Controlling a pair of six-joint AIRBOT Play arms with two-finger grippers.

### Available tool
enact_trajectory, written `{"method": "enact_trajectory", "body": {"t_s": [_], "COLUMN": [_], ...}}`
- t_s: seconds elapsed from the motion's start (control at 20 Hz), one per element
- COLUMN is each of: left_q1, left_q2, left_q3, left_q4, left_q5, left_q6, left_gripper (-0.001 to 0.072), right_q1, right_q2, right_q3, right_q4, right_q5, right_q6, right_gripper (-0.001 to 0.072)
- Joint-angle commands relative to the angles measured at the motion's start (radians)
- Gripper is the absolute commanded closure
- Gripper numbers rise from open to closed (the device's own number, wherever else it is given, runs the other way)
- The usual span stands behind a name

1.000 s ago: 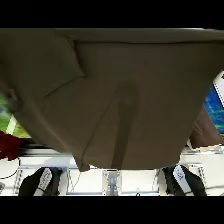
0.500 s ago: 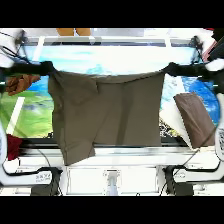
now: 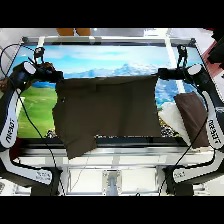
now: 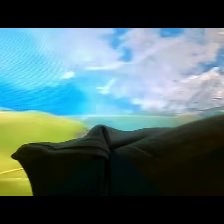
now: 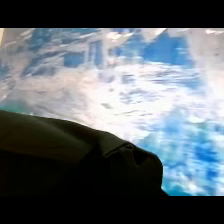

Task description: Fold the shirts.

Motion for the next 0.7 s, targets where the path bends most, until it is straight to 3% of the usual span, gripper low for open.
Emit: {"method": "enact_trajectory", "body": {"t_s": [0.0,0.2,0.45,0.65], "left_q1": [0.006,0.018,0.017,0.017], "left_q2": [0.051,0.059,0.059,0.059], "left_q3": [0.001,-0.065,-0.307,-0.368], "left_q4": [0.09,0.091,0.109,0.111], "left_q5": [-0.082,-0.201,-0.147,-0.094], "left_q6": [-0.006,-0.003,-0.003,-0.003], "left_gripper": [0.0694,0.0694,0.0694,0.0695], "right_q1": [-0.024,0.002,0.037,0.037], "right_q2": [0.022,0.022,0.021,0.021], "right_q3": [-0.001,-0.05,-0.188,-0.254], "right_q4": [-0.1,-0.121,-0.145,-0.152], "right_q5": [0.159,0.247,0.206,0.129], "right_q6": [0.018,0.013,0.011,0.018], "right_gripper": [0.0686,0.0686,0.0686,0.0686]}}
